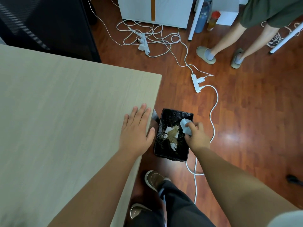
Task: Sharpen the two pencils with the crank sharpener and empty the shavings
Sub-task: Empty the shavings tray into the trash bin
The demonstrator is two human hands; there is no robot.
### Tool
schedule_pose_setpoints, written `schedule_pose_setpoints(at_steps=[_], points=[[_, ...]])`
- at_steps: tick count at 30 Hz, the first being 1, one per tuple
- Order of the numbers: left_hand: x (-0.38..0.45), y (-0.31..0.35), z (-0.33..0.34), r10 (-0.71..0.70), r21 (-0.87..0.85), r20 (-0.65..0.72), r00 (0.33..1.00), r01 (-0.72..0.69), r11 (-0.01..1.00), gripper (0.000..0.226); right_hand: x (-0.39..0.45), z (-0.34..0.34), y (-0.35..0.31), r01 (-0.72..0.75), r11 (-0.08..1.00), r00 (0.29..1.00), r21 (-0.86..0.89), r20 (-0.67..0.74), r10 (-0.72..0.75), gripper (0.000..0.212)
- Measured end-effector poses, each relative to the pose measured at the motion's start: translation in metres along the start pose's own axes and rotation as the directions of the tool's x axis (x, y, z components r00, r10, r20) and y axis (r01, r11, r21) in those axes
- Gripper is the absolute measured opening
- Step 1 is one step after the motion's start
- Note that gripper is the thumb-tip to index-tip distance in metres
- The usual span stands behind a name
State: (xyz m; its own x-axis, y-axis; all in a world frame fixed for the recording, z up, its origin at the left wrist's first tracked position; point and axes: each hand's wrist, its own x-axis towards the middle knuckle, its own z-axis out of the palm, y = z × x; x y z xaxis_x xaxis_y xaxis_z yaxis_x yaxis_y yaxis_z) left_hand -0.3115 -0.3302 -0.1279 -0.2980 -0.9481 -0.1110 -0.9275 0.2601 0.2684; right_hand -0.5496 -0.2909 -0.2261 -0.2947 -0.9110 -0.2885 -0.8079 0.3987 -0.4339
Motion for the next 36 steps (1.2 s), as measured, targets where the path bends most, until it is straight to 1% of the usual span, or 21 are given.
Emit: schedule_pose_setpoints(at_steps=[2,5,8,11,13,25,28,31,36], points=[[0.000,0.000,0.000,-0.003,0.001,-0.004,1.000,0.003,1.000,0.068,0.000,0.001,0.000,-0.020,1.000,1.000,0.015,-0.008,0.020,0.034],[0.000,0.000,0.000,-0.005,0.007,-0.002,1.000,0.005,1.000,0.068,-0.002,0.001,0.004,0.000,1.000,1.000,-0.006,0.012,0.000,0.034],[0.000,0.001,0.000,-0.007,0.005,-0.004,1.000,0.007,1.000,0.068,0.000,-0.001,0.005,0.052,0.997,0.997,-0.055,0.057,-0.049,0.035],[0.000,0.001,0.001,-0.007,0.004,-0.006,1.000,0.007,1.000,0.067,0.005,-0.003,0.005,0.082,0.994,0.996,-0.067,0.029,-0.080,0.035],[0.001,0.001,0.000,-0.005,0.000,-0.002,1.000,0.005,1.000,0.067,0.008,-0.004,0.005,0.135,0.986,0.990,-0.092,0.054,-0.131,0.036],[0.000,-0.001,0.001,-0.004,0.003,0.001,1.000,0.004,1.000,0.067,-0.003,0.003,0.015,0.075,0.996,0.997,-0.043,0.029,-0.074,0.038],[0.000,0.000,0.000,0.001,0.003,0.004,1.000,-0.001,1.000,0.067,-0.001,0.001,0.016,0.035,0.999,0.999,-0.018,0.000,-0.035,0.039],[0.001,0.000,0.000,0.000,0.004,0.007,1.000,0.000,1.000,0.067,0.002,0.001,0.017,0.122,0.989,0.992,-0.079,0.049,-0.119,0.036],[0.001,0.000,0.000,-0.002,0.000,0.007,1.000,0.002,1.000,0.067,0.007,-0.005,0.017,0.079,0.995,0.997,-0.063,0.032,-0.077,0.039]])
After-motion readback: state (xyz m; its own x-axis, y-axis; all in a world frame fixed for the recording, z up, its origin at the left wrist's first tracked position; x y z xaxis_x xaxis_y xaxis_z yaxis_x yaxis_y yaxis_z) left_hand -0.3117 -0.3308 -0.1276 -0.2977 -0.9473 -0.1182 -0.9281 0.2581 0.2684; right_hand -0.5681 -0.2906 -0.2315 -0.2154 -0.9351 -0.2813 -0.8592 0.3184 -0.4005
